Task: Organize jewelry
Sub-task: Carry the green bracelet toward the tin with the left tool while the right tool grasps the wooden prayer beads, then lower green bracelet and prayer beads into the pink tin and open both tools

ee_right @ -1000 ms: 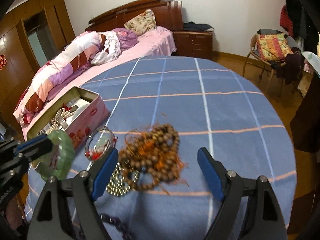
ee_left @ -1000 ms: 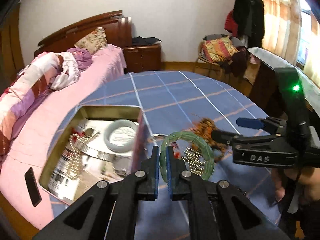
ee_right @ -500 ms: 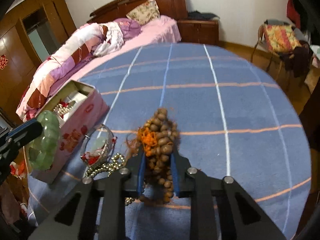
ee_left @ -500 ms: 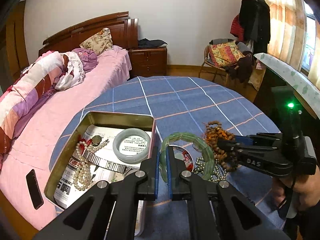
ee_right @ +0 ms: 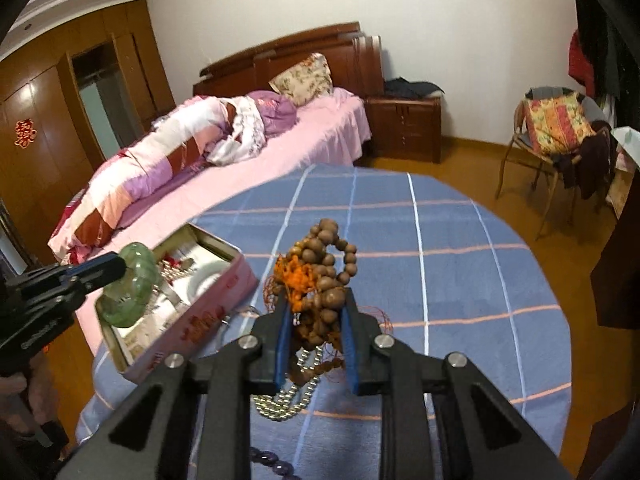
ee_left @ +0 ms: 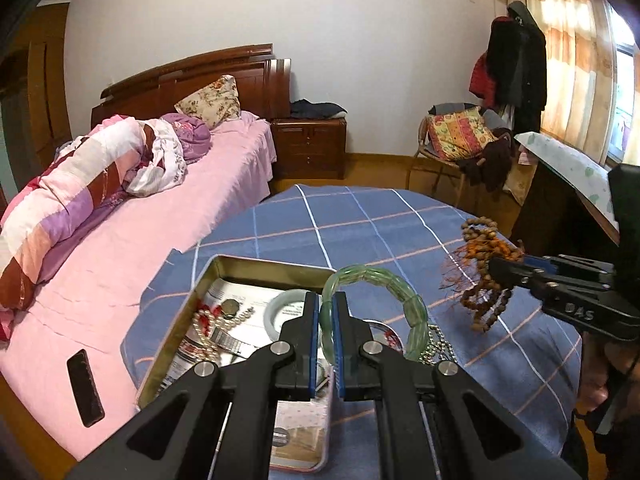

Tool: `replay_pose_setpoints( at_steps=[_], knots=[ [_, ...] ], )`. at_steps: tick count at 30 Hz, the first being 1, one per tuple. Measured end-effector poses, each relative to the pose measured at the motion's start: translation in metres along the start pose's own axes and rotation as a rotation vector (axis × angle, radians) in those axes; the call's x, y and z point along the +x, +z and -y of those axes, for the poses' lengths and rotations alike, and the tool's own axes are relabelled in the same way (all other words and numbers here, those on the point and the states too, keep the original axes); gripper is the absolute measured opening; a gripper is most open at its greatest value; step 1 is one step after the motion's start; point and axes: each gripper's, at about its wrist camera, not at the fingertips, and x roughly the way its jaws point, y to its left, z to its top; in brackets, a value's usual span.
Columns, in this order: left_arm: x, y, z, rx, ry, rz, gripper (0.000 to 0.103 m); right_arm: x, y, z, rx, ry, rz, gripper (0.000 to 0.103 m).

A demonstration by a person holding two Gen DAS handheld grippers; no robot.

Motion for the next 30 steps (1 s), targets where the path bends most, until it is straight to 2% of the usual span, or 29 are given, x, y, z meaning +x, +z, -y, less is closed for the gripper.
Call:
replay_pose_setpoints(
  at_steps=[16, 30],
  knots=[
    [-0.023, 0.005, -0.029, -0.038, 0.048, 0.050, 0.005, -0.020, 0.020, -0.052, -0.089, 0.103, 0.089, 0.025],
    [-0.031, -0.001, -0.061, -0.088, 0.095, 0.054, 0.005, -0.011, 0.021, -0.096, -0.157, 0.190, 0.088, 0.025]
  ],
)
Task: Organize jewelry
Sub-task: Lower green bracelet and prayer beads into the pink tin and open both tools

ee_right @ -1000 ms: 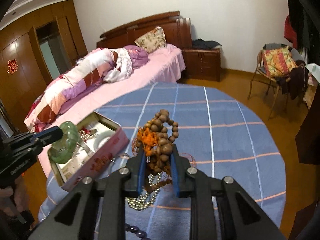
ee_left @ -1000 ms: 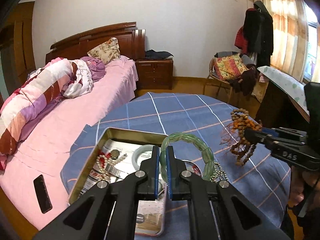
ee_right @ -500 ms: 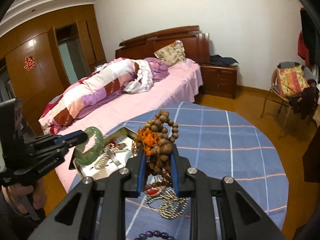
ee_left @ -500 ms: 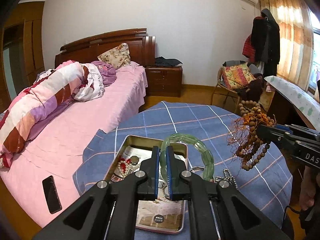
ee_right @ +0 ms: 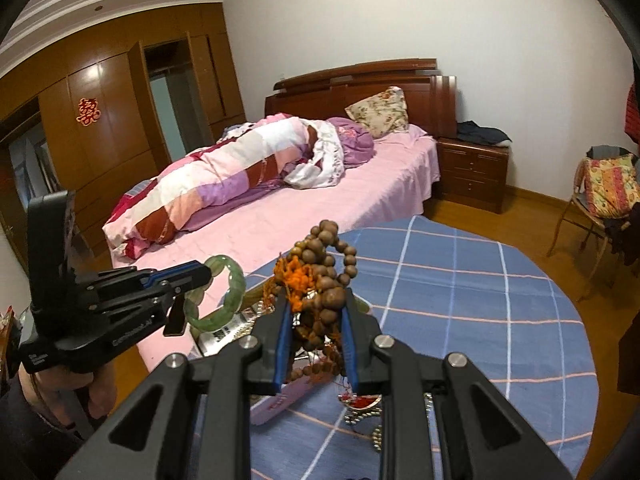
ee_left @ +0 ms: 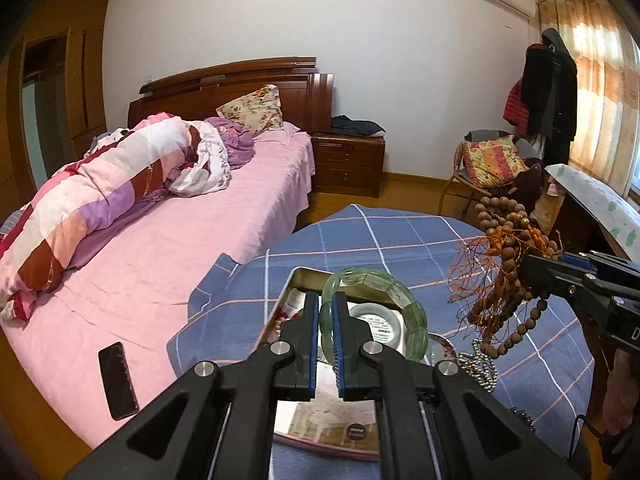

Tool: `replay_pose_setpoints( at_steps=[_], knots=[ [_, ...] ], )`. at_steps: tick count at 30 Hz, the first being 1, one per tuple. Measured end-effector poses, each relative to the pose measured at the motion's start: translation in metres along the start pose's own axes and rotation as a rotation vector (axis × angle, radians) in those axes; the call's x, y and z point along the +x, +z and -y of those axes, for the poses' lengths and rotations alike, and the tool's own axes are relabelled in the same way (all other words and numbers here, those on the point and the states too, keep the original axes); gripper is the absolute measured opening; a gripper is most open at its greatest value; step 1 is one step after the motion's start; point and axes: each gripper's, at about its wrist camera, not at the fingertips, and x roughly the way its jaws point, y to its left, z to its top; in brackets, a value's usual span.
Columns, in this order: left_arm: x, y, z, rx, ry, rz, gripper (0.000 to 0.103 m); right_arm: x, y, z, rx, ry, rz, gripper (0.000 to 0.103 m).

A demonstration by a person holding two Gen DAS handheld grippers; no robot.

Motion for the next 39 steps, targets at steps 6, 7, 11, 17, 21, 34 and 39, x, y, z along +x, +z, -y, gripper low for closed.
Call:
replay_pose_setpoints(
  at_steps=[6, 7, 11, 17, 21, 34, 39],
  knots=[
    [-0.001, -0.002, -0.011, -0.013, 0.016, -0.002, 0.005, 0.008, 0.002, -0.017, -0.024, 0.034, -0.003, 0.025],
    [-0.001, -0.002, -0.011, -0.013, 0.019, -0.004, 0.005, 0.010, 0.002, -0.019, -0.027, 0.039, -0.004, 0.025],
    [0.005, -0.008, -0.018, -0.024, 0.031, -0.020, 0.005, 0.019, -0.001, -0.027, -0.033, 0.061, -0.011, 0.025],
    [0.017, -0.018, -0.024, -0.042, 0.042, -0.057, 0.005, 0.040, -0.011, -0.035, -0.024, 0.087, -0.044, 0.025],
    [0.024, -0.023, -0.028, -0.048, 0.050, -0.077, 0.005, 0.050, -0.019, -0.038, -0.018, 0.093, -0.071, 0.025],
    [0.043, -0.039, -0.026, -0.029, 0.085, -0.131, 0.005, 0.073, -0.045, -0.040, -0.021, 0.083, -0.170, 0.025],
    [0.047, -0.042, -0.024, -0.018, 0.086, -0.145, 0.005, 0.077, -0.053, -0.041, -0.021, 0.083, -0.192, 0.025]
  ],
)
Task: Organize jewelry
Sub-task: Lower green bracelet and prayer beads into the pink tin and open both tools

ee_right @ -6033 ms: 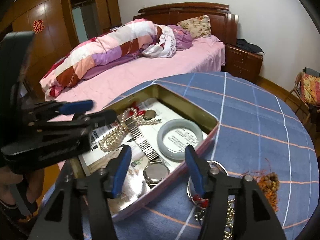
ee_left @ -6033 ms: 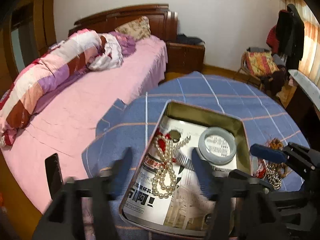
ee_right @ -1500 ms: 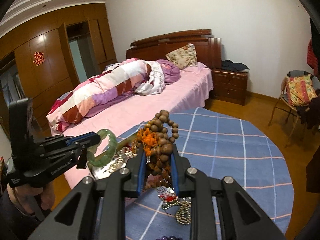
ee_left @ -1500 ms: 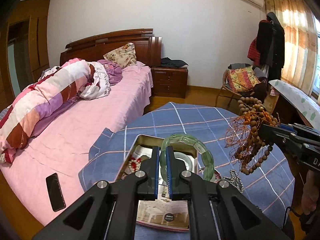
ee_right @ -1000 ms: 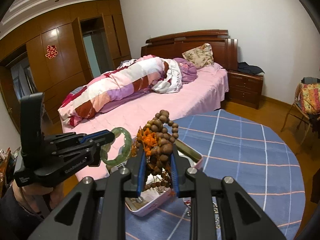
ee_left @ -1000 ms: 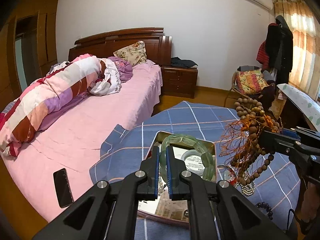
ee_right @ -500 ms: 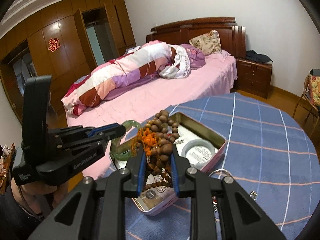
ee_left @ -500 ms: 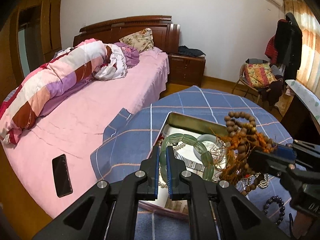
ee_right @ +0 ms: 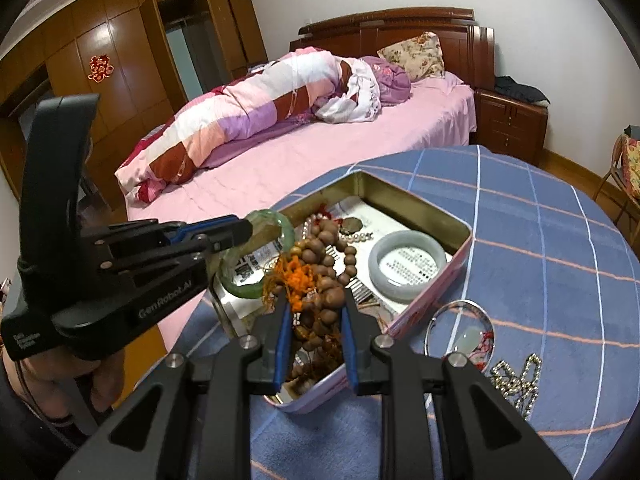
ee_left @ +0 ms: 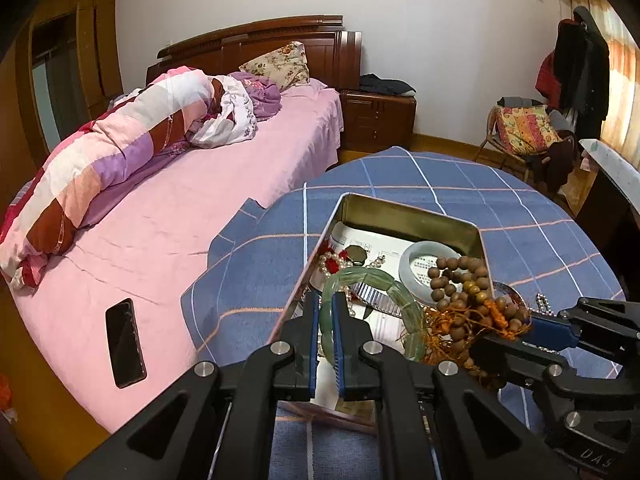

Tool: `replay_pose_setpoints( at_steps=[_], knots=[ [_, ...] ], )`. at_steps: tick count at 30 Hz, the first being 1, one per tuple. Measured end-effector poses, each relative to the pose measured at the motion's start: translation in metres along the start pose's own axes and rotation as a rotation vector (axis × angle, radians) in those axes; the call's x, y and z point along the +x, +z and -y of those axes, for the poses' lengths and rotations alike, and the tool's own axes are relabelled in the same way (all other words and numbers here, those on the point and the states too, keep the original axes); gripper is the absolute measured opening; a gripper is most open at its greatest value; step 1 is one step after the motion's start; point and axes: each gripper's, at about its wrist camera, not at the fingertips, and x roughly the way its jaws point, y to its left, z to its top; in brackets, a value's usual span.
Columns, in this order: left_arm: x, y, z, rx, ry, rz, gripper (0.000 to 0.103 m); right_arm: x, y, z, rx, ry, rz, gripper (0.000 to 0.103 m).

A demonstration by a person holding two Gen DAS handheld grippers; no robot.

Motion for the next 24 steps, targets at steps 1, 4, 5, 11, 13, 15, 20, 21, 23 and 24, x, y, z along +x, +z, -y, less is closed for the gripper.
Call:
replay_pose_setpoints(
  at_steps=[1, 4, 5, 11, 13, 15, 20, 21, 23, 24],
  knots=[
    [0.000, 0.000, 0.000, 0.003, 0.000, -0.001, 0.005, 0.000, 0.000, 0.000, 0.000, -0.001, -0.002, 0.025],
    [0.001, 0.000, 0.001, 0.005, -0.001, -0.004, 0.005, 0.001, -0.001, 0.000, 0.000, -0.004, -0.004, 0.025],
    [0.001, 0.000, 0.001, 0.005, 0.000, -0.005, 0.005, 0.001, -0.001, 0.000, 0.000, -0.003, -0.004, 0.025],
    [0.004, -0.001, -0.001, 0.004, 0.002, -0.011, 0.005, 0.006, -0.003, 0.000, -0.005, -0.004, -0.017, 0.025],
    [0.006, -0.001, -0.001, 0.004, 0.003, -0.014, 0.005, 0.008, -0.004, 0.000, -0.006, -0.004, -0.023, 0.025],
    [0.006, -0.001, -0.001, 0.005, 0.003, -0.017, 0.005, 0.010, -0.003, 0.000, -0.008, -0.005, -0.027, 0.025],
    [0.007, -0.002, -0.001, 0.008, 0.004, -0.024, 0.005, 0.012, -0.004, 0.000, -0.010, -0.004, -0.036, 0.025],
    [0.008, -0.003, -0.001, 0.008, 0.005, -0.025, 0.005, 0.013, -0.004, 0.000, -0.011, -0.004, -0.038, 0.025],
    [0.009, -0.003, -0.001, 0.011, 0.007, -0.028, 0.005, 0.014, -0.004, -0.001, -0.013, -0.006, -0.045, 0.025],
    [0.010, -0.003, -0.001, 0.012, 0.007, -0.031, 0.005, 0.016, -0.004, -0.003, -0.014, -0.006, -0.048, 0.025]
  ],
)
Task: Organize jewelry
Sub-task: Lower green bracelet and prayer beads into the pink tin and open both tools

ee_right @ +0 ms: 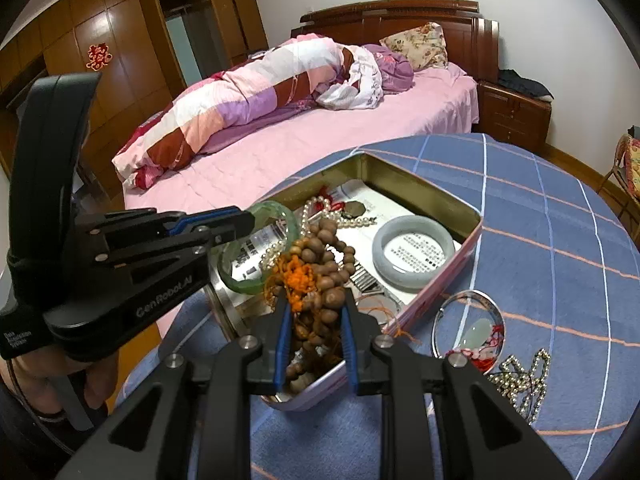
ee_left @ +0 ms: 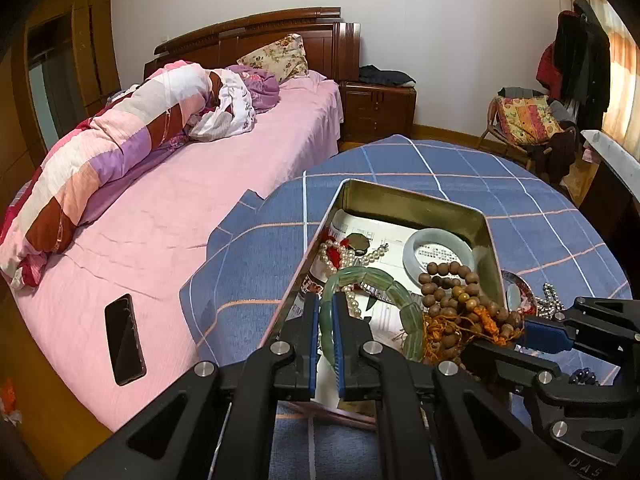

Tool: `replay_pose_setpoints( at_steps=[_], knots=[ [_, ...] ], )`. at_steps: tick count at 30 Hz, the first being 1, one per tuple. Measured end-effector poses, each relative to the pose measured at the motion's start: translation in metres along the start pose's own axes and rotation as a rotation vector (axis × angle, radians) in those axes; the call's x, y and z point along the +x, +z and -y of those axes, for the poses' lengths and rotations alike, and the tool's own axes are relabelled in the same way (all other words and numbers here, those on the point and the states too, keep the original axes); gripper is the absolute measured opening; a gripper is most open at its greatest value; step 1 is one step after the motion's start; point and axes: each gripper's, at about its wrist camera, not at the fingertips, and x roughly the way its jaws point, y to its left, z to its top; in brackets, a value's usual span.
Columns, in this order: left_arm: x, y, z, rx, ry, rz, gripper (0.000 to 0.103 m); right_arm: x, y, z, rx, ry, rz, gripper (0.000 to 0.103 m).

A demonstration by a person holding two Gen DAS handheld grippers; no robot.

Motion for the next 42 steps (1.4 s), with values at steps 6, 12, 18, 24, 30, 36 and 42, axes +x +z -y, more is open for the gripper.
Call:
replay_pose_setpoints(
  at_steps=[6, 12, 18, 24, 30, 36, 42],
  knots=[
    [0.003, 0.001, -0.002, -0.004, 0.003, -0.008, 0.005, 0.003, -0.001, -0.001, -0.006, 0.000, -0.015, 0.025],
    [0.006, -0.001, -0.002, -0.002, 0.005, -0.018, 0.006, 0.006, -0.001, -0.003, -0.011, -0.001, -0.025, 0.025],
    [0.008, -0.002, -0.006, -0.011, 0.007, -0.030, 0.007, 0.008, -0.001, -0.003, -0.011, -0.006, -0.033, 0.026],
    [0.009, -0.003, -0.008, -0.013, 0.003, -0.037, 0.007, 0.010, -0.003, -0.004, -0.014, 0.002, -0.040, 0.028],
    [0.005, -0.001, -0.008, -0.021, -0.001, -0.033, 0.019, 0.003, -0.003, 0.001, 0.010, 0.010, -0.017, 0.046],
    [0.002, -0.002, -0.005, -0.028, -0.010, -0.023, 0.035, -0.005, -0.001, 0.005, 0.022, -0.013, 0.006, 0.059],
    [-0.004, 0.000, -0.004, -0.024, 0.005, -0.008, 0.059, -0.013, -0.005, 0.010, 0.025, -0.036, 0.016, 0.066]
  ],
)
